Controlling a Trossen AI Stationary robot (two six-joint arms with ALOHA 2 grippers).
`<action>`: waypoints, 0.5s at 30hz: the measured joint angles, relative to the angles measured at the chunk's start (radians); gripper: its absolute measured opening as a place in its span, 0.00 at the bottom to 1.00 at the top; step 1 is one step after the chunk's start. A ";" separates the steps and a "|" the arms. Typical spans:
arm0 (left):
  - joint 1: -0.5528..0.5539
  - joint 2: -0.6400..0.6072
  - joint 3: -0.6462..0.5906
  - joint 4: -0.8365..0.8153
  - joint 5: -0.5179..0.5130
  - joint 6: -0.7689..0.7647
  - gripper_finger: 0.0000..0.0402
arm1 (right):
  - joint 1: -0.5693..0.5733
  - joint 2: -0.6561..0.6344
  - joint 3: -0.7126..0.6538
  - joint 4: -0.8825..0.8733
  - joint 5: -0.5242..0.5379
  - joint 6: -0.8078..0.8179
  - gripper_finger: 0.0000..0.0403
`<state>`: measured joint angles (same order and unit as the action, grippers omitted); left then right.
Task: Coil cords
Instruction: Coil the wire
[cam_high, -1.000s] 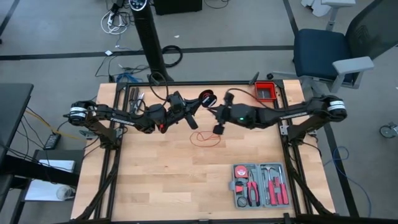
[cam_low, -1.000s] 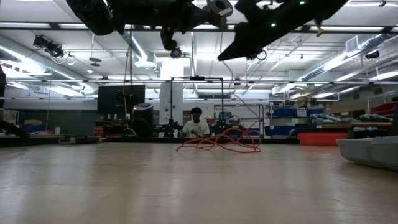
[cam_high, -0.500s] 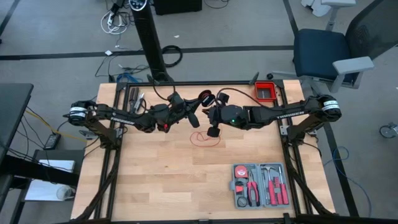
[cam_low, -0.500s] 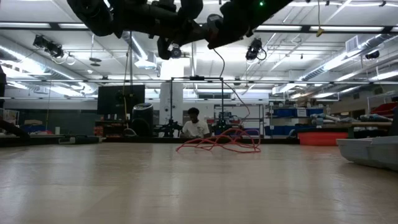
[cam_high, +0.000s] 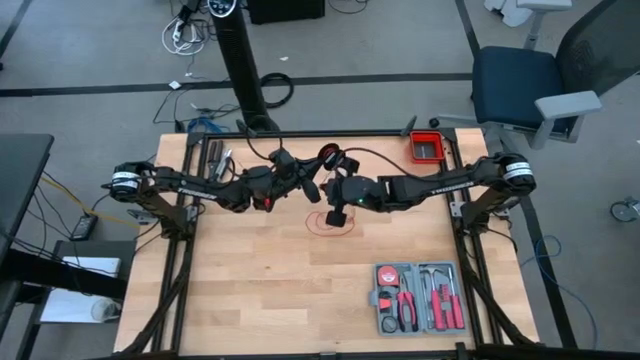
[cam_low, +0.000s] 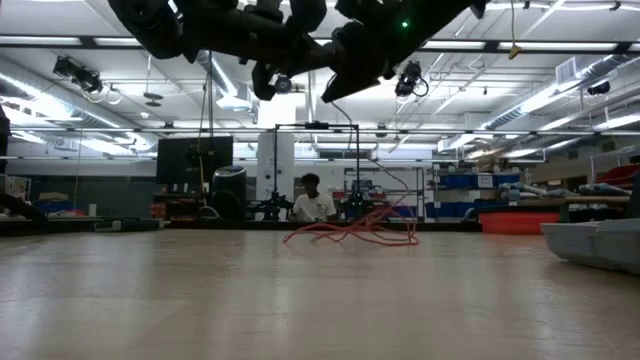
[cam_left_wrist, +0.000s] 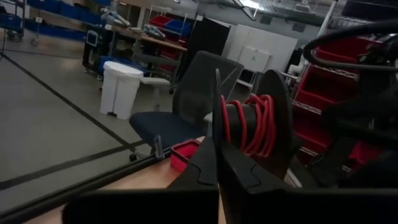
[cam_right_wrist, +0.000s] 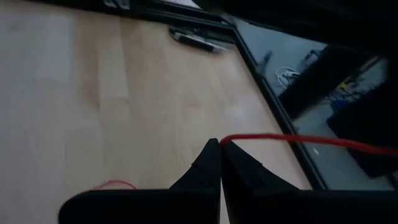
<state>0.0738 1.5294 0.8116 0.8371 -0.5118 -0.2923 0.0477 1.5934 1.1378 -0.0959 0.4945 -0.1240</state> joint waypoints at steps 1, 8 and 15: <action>0.000 0.000 0.000 -0.001 0.000 0.000 0.00 | 0.000 0.010 0.000 0.021 -0.007 -0.002 0.00; 0.000 0.000 0.000 -0.011 -0.002 0.006 0.00 | 0.001 0.016 0.000 0.053 -0.025 -0.009 0.00; -0.003 0.000 0.000 -0.015 0.000 0.112 0.00 | 0.010 -0.024 0.000 -0.035 -0.119 0.012 0.07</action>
<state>0.0709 1.5295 0.8112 0.8218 -0.5117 -0.1805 0.0581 1.5694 1.1381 -0.1308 0.3750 -0.1117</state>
